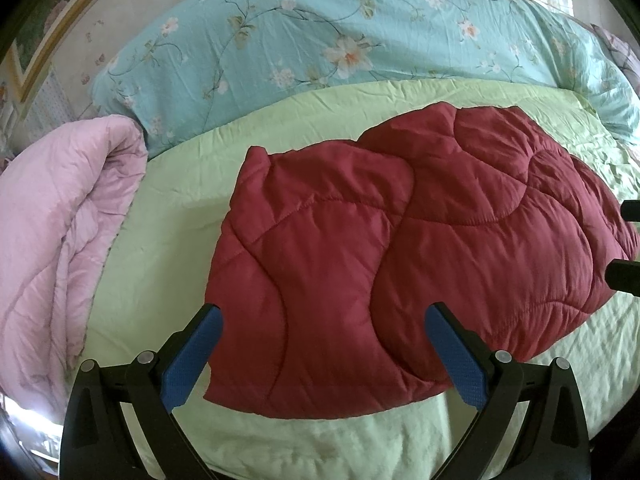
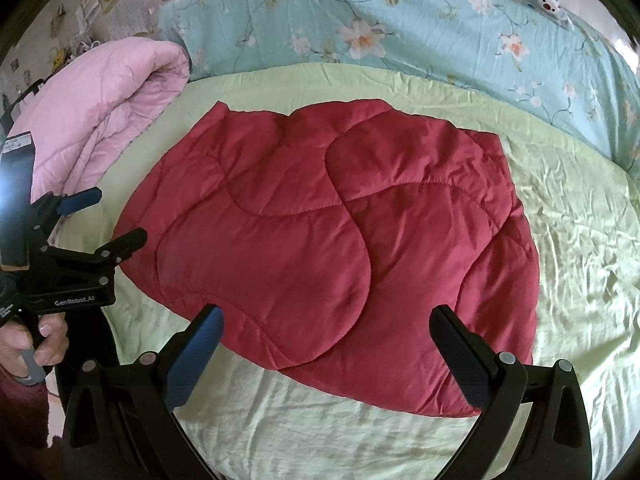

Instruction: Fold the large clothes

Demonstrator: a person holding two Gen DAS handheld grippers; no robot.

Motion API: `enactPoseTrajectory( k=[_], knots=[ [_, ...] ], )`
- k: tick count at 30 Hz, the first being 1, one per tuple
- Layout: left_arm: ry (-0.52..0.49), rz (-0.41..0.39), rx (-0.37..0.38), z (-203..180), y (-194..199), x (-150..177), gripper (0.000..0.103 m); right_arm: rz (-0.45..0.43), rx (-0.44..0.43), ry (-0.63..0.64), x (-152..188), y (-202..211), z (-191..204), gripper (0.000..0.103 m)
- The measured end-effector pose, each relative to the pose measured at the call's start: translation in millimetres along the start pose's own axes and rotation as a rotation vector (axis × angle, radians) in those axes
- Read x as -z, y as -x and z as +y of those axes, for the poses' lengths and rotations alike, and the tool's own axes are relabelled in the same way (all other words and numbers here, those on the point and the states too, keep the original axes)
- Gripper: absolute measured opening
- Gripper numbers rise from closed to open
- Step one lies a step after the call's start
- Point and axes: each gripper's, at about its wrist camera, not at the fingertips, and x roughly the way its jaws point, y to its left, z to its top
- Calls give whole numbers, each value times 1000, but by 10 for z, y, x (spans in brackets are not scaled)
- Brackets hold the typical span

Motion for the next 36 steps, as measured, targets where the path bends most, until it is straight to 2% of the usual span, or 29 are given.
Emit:
enactPoseTrajectory(
  k=[36],
  knots=[
    [-9,-13,8,39,60,-25,102,-8,3,11,-16,46,-28,103]
  ],
)
